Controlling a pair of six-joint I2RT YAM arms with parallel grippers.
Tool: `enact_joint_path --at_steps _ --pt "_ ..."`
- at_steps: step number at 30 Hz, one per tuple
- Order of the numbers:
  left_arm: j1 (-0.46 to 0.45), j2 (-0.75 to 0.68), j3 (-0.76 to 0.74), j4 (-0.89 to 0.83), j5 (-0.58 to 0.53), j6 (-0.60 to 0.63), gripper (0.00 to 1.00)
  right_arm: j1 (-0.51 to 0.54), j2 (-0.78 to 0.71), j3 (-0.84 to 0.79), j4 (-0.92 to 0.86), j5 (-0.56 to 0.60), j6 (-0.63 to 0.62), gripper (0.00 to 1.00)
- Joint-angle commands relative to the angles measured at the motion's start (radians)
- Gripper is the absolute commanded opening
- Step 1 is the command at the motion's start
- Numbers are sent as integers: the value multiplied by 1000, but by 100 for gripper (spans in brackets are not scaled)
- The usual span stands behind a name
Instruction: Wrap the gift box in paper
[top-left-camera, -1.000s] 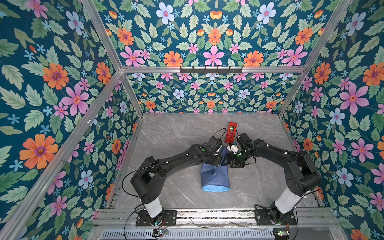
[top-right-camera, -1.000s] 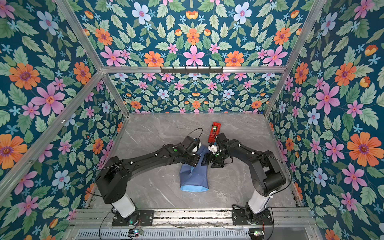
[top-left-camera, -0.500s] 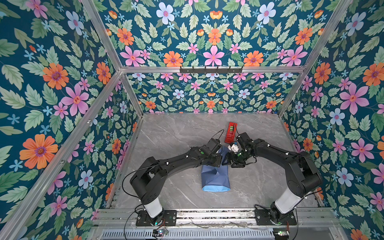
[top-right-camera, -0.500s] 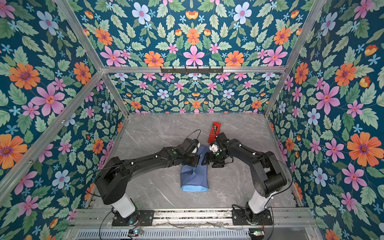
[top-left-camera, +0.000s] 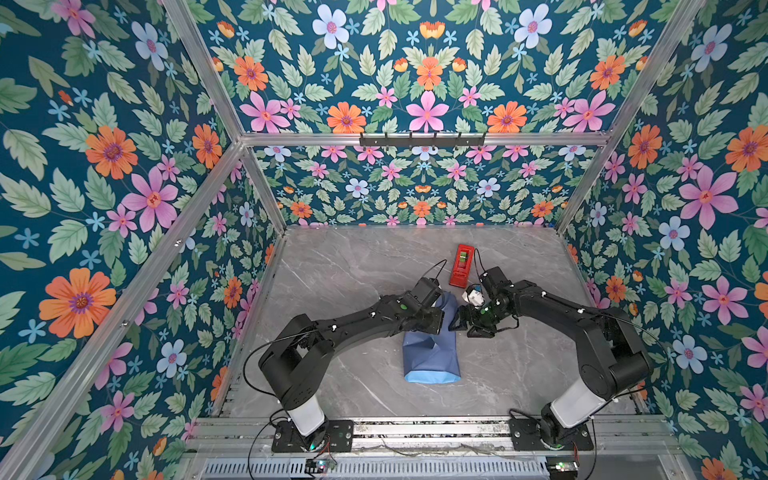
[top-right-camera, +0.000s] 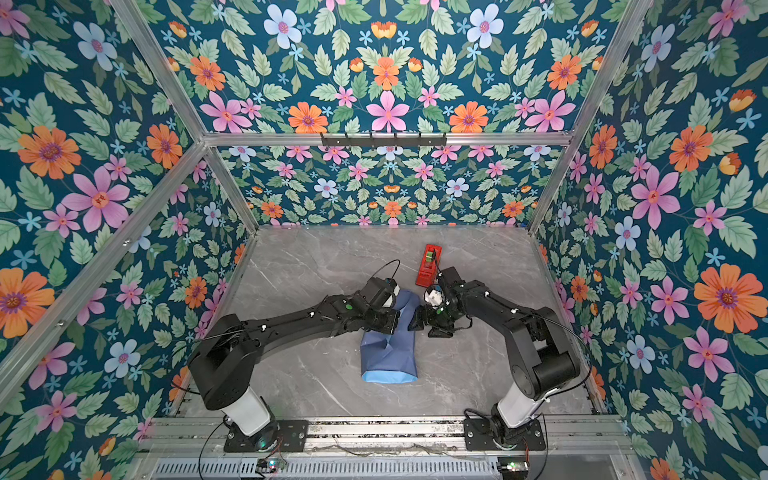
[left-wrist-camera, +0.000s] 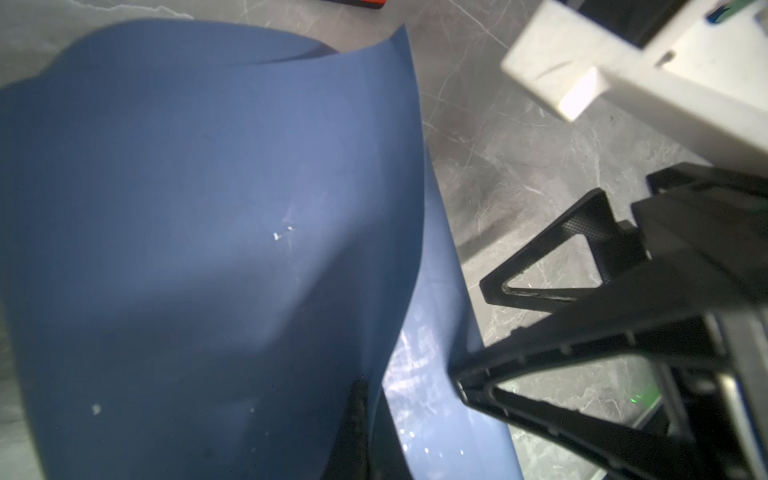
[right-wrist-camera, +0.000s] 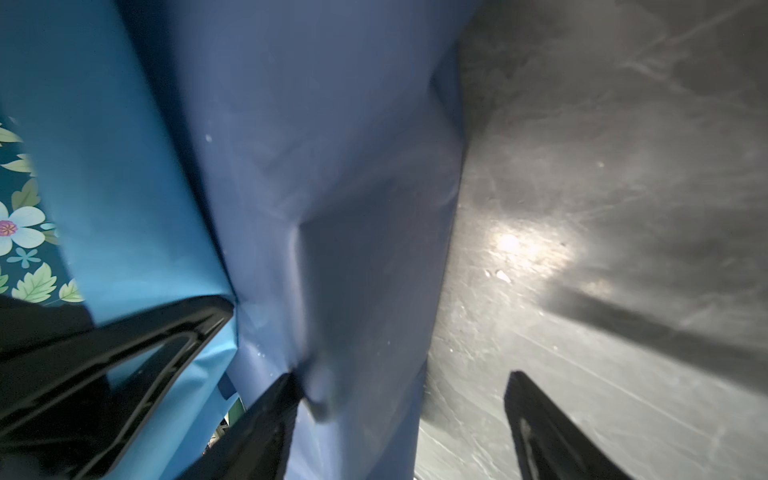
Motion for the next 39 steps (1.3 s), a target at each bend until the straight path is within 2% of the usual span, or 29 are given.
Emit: enact_joint_path --at_steps 1,11,18,24,32,39 --pt "-1 -4 -3 -36 -8 -24 0 1 4 -11 -37 81 0 78" --pt "-16 -49 -15 81 1 -133 0 1 5 -31 -40 104 -3 77" --pt "-27 -30 -28 139 22 -182 0 1 4 -35 -39 107 -2 76" --pt "-29 -30 -12 132 5 -184 0 2 4 -32 -40 112 -4 76" --pt "-27 -83 13 35 -44 -147 0 1 5 -23 -51 115 -8 76" --pt "-27 -48 23 66 30 -166 0 3 4 -21 -49 114 -5 76"
